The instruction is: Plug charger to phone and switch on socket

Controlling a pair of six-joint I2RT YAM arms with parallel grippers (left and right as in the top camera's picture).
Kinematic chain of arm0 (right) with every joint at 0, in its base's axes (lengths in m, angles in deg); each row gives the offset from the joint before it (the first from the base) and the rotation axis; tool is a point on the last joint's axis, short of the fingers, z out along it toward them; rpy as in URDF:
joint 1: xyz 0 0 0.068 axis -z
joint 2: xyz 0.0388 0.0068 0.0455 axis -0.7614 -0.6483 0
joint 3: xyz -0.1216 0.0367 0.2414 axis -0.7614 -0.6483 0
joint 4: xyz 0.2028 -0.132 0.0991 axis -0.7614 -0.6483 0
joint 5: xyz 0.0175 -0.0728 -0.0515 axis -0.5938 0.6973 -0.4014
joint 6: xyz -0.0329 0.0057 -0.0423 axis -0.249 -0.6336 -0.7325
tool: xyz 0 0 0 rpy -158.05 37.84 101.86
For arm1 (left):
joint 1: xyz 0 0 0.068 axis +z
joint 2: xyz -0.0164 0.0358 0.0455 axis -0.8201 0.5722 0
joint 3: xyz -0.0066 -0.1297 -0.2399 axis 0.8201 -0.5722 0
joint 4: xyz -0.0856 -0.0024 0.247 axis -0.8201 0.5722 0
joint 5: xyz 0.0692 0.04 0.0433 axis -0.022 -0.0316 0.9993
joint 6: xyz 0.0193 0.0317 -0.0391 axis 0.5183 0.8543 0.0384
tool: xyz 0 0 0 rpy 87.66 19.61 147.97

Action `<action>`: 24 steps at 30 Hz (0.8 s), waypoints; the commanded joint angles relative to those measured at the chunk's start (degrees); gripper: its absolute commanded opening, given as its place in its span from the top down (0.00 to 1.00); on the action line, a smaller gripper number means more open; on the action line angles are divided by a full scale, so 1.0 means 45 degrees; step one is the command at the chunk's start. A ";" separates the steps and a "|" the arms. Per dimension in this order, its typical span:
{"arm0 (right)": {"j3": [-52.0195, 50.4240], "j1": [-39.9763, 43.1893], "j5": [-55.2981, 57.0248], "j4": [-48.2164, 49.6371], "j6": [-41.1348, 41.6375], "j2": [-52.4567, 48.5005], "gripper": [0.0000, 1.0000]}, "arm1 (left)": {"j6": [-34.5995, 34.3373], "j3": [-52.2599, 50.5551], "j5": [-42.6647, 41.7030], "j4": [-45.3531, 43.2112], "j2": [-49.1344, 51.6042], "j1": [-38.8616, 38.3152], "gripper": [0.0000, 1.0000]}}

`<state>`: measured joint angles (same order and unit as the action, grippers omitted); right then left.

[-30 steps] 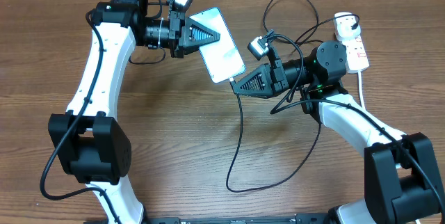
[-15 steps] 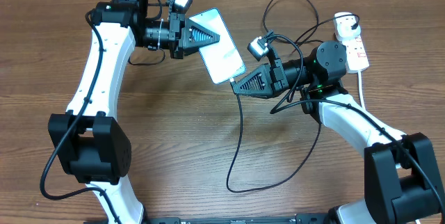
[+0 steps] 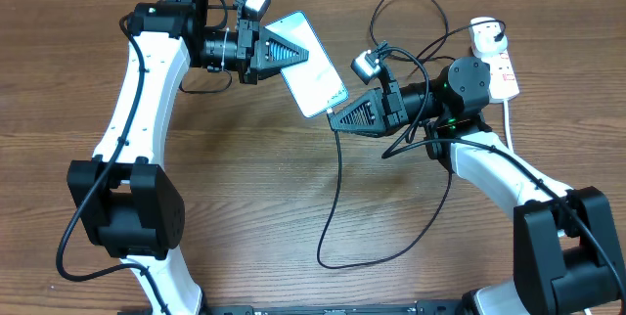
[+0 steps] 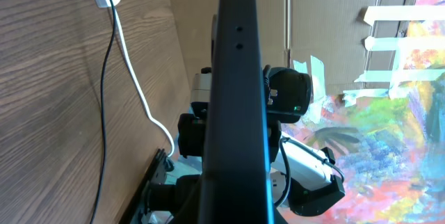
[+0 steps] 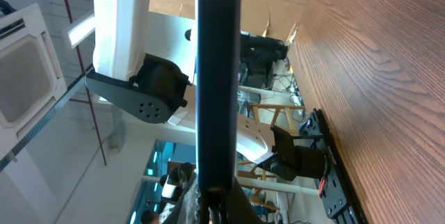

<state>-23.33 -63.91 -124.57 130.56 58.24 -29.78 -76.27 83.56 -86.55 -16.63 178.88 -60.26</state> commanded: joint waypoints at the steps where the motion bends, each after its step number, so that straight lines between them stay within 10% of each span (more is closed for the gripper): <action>1: 0.0350 0.0369 0.0651 0.0049 0.0039 0.0170 0.96 | 0.0437 0.0010 -0.0253 0.0282 -0.0078 -0.0359 0.96; 24: 0.0350 -0.0044 0.0121 0.0107 0.0039 0.0170 0.96 | -0.0442 0.0010 -0.0160 -0.0826 -0.0078 -0.0126 0.96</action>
<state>-23.33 -63.85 -124.59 130.56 58.44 -29.78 -77.87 83.56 -86.37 -20.15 178.88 -60.59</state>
